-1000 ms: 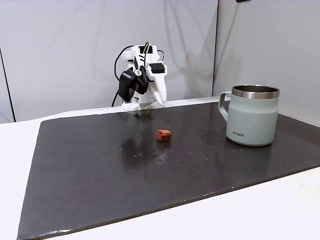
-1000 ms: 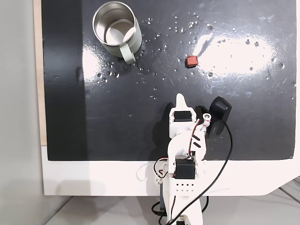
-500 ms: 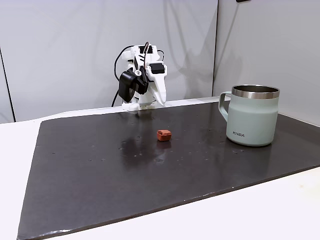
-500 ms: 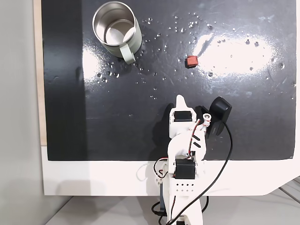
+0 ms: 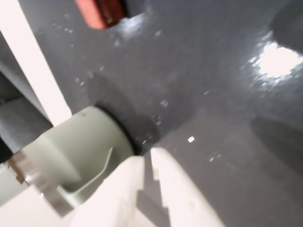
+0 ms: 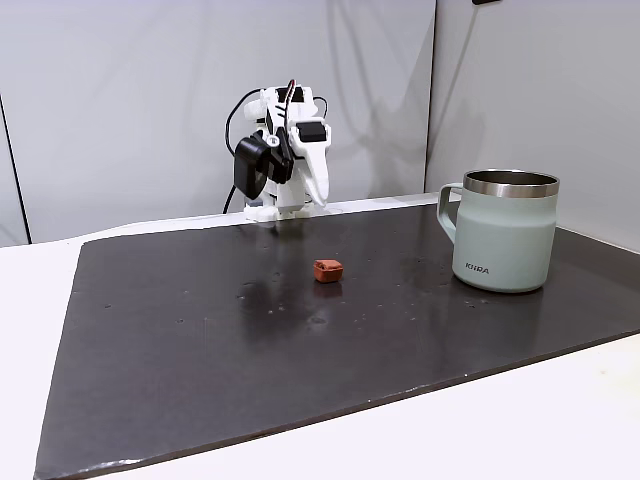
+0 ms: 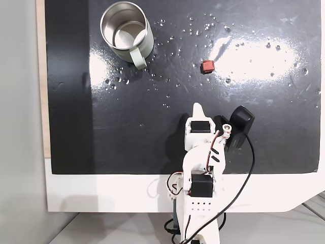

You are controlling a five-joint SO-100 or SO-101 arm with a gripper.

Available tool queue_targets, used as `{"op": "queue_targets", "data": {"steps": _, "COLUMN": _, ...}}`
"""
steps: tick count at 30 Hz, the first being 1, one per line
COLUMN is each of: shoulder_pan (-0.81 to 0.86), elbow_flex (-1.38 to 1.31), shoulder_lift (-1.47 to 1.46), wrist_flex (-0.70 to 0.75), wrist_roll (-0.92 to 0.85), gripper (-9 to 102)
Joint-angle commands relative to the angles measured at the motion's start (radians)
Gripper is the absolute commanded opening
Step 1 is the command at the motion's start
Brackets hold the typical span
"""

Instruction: Grasp a cube and put it in the cup.

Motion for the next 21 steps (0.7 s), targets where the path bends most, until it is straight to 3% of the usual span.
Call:
{"op": "queue_targets", "data": {"steps": 1, "shoulder_pan": -0.032, "elbow_flex": -0.198, "shoulder_lift": -0.078, "wrist_flex": 0.031, "wrist_roll": 0.008, "gripper": 0}}
{"op": "queue_targets", "data": {"steps": 11, "shoulder_pan": -0.006, "elbow_flex": -0.73, "shoulder_lift": -0.678, "wrist_flex": 0.086, "wrist_roll": 0.06, "gripper": 0}}
{"op": "queue_targets", "data": {"steps": 21, "shoulder_pan": 0.044, "elbow_flex": -0.925, "shoulder_lift": -0.985, "wrist_flex": 0.11, "wrist_roll": -0.005, "gripper": 0}}
